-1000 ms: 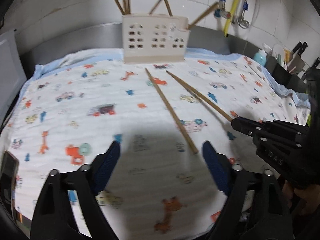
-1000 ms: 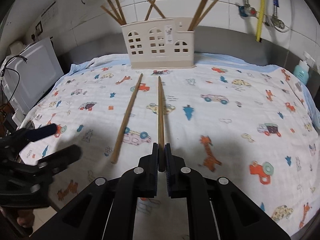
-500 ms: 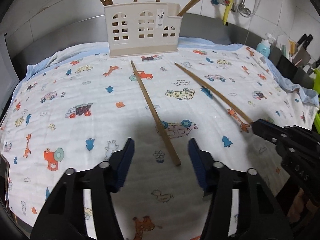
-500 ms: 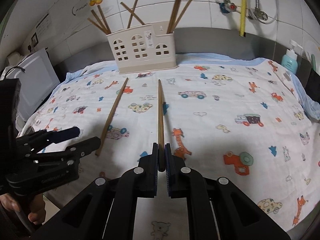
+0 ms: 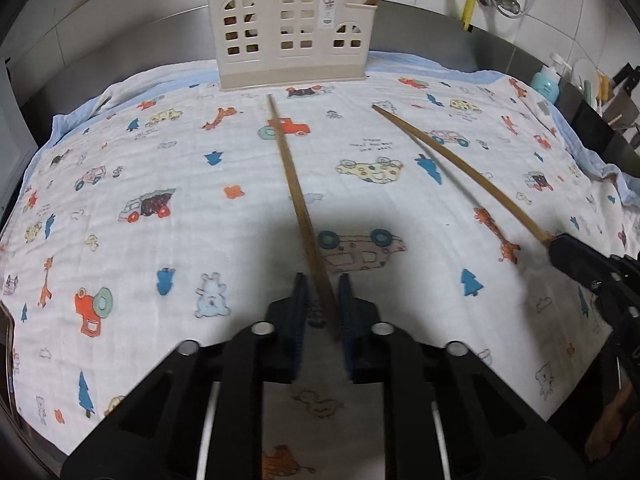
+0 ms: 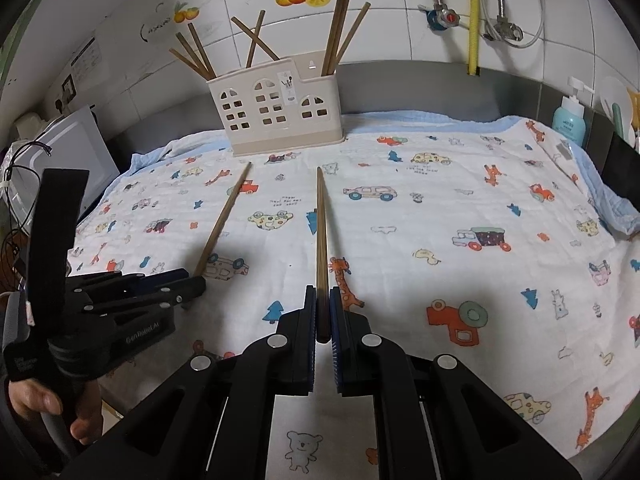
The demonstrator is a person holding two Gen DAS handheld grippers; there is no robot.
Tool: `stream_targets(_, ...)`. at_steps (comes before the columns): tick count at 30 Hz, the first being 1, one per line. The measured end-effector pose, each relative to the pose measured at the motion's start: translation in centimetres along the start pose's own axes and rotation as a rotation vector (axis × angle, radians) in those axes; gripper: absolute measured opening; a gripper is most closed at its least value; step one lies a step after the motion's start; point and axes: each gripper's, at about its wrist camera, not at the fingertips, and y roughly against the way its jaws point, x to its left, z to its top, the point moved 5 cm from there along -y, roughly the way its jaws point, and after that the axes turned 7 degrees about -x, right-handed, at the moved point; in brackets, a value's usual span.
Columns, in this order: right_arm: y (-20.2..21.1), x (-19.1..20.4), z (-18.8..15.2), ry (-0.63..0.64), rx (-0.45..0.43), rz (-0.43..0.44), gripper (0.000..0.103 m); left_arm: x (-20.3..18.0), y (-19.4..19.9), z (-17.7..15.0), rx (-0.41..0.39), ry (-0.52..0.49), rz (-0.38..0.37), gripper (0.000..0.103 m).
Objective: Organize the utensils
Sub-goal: 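Close the left tool on a chopstick lying on the blanket, then lift both held chopsticks toward the cream holder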
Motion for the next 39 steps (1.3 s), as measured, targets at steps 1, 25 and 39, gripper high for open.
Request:
stream_targets(1,0.2,0.0,0.3,0.001,-0.008,0.0,0.006,0.3,0.0,0.0,0.002,0.008,-0.01,0.01)
stream_targets(25,3.0,2.8,14.7,0.104,-0.133,0.095,0.006,4.4,5.7,5.7,-0.185,0.029,-0.126,0.006)
stream_targets(39,1.8,5.0,25.2,0.201,-0.156,0.08,0.006,5.7,9.3,16.7,-0.355,-0.074,-0.147,0.005)
